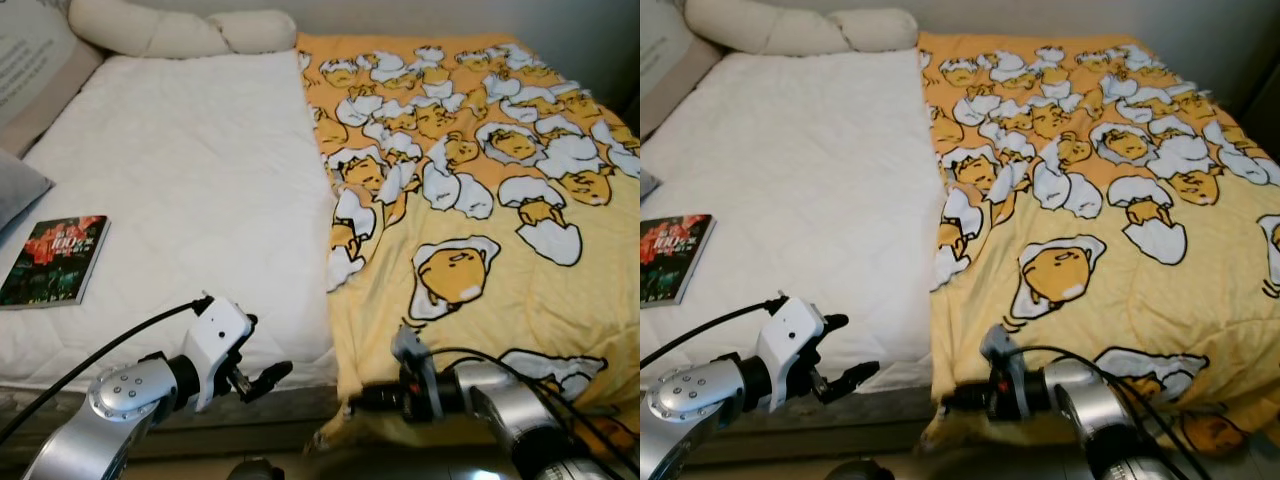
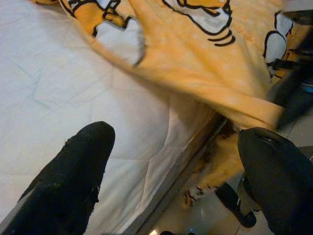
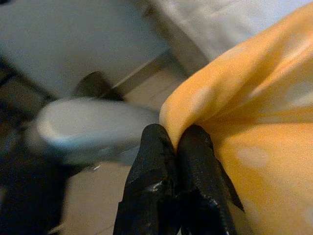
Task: Clean up the room
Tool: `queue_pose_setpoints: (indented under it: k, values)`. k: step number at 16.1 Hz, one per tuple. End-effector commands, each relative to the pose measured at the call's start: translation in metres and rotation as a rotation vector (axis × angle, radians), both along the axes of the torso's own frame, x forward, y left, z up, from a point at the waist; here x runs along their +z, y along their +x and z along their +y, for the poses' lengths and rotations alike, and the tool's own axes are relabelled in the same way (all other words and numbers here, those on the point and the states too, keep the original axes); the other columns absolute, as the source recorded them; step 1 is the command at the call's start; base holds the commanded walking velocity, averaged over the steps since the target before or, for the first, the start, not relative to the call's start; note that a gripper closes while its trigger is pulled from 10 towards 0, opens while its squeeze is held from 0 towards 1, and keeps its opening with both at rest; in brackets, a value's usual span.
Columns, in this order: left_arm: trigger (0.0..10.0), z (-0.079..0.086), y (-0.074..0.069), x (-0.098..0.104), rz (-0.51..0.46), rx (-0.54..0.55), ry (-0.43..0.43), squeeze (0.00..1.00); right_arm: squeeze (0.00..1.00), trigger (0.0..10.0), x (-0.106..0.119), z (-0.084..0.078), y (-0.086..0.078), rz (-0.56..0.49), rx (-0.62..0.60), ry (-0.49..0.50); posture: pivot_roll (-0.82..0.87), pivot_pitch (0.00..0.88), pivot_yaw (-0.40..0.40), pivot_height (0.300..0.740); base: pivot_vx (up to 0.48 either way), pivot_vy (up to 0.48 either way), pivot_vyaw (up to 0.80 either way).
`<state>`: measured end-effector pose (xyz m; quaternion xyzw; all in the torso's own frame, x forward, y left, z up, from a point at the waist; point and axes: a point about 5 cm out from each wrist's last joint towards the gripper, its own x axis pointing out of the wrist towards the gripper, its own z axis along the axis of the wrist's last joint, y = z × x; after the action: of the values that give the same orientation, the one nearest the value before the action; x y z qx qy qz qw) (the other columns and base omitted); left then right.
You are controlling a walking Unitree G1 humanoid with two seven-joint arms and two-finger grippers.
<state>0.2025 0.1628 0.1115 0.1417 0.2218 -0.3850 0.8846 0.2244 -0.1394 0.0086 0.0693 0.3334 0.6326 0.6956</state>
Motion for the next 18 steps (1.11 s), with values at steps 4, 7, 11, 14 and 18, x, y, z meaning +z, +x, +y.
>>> queue_pose_setpoints:
  k: [4, 7, 11, 14, 18]
  values:
    - [10.0, 0.0007, -0.0010, -0.0020, 0.008, -0.013, 0.012, 0.00, 0.00, 0.0, -0.0052, 0.0060, -0.0126, 0.040, 0.114, 0.007, 0.15, 0.000, -0.004, 0.740, 0.000, 0.000, 0.00]
    - [10.0, 0.0007, -0.0010, -0.0020, 0.008, -0.013, 0.012, 0.00, 0.00, 0.0, -0.0052, 0.0060, -0.0126, 0.040, 0.114, 0.007, 0.15, 0.000, -0.004, 0.740, 0.000, 0.000, 0.00]
    - [10.0, 0.0007, -0.0010, -0.0020, 0.008, -0.013, 0.012, 0.00, 0.00, 0.0, -0.0052, 0.0060, -0.0126, 0.040, 0.114, 0.007, 0.15, 0.000, -0.004, 0.740, 0.000, 0.000, 0.00]
    - [10.0, 0.0007, -0.0010, -0.0020, 0.008, -0.013, 0.012, 0.00, 0.00, 0.0, -0.0052, 0.0060, -0.0126, 0.040, 0.114, 0.007, 0.15, 0.000, -0.004, 0.740, 0.000, 0.000, 0.00]
    - [10.0, 0.0007, -0.0010, -0.0020, 0.008, -0.013, 0.012, 0.00, 0.00, 0.0, -0.0052, 0.0060, -0.0126, 0.040, 0.114, 0.007, 0.15, 0.000, -0.004, 0.740, 0.000, 0.000, 0.00]
